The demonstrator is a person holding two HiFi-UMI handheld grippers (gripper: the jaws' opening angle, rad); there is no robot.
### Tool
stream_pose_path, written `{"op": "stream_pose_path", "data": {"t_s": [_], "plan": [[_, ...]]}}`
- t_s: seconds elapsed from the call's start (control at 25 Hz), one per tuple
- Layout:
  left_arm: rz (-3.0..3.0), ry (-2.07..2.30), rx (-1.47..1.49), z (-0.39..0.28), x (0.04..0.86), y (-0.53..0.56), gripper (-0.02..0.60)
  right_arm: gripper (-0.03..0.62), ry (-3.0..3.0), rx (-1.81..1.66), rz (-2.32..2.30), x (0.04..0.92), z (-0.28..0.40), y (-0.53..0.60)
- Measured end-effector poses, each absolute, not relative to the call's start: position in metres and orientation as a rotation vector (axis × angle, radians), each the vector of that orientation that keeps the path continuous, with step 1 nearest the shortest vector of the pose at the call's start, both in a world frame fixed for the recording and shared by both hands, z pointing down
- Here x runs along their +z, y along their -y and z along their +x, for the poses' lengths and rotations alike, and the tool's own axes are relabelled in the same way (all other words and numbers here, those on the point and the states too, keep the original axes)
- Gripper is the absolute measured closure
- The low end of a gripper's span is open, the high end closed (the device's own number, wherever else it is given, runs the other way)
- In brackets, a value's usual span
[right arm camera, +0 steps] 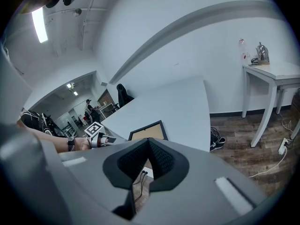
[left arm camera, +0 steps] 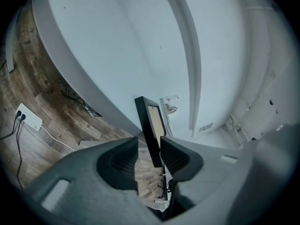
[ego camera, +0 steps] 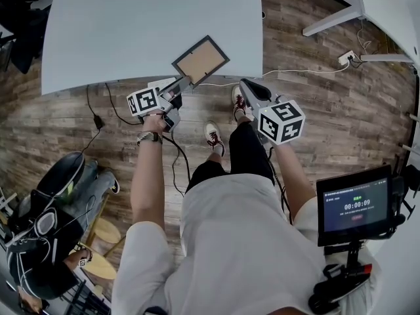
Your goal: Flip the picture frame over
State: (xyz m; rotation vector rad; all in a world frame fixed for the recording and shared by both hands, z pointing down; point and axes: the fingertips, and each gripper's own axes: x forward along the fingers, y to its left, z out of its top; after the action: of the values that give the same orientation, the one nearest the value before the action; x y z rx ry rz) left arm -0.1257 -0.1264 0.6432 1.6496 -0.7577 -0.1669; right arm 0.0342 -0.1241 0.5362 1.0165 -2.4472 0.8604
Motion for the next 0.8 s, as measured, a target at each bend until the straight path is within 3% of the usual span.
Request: {"op": "stream_pose_path", "data": {"t_s": [0.48, 0.6, 0.8], "plan": [[1.684, 0.943, -0.157, -0.159, 0.636, 0.137, 0.433, 0.592, 2.488, 0.786, 1.011, 0.523, 0.029, 0.140], [1.752, 1.001, -0.068, -0.162, 0.628, 0.140, 0.494, 0.592, 2.497, 0.743, 1.021, 0.518, 0.029, 0.149], [1.902, 1.151, 0.060, -0.166, 0.571, 0.128, 0.534, 0.592, 2.538, 0.661, 1.027, 0.473, 0.020, 0.138]]}}
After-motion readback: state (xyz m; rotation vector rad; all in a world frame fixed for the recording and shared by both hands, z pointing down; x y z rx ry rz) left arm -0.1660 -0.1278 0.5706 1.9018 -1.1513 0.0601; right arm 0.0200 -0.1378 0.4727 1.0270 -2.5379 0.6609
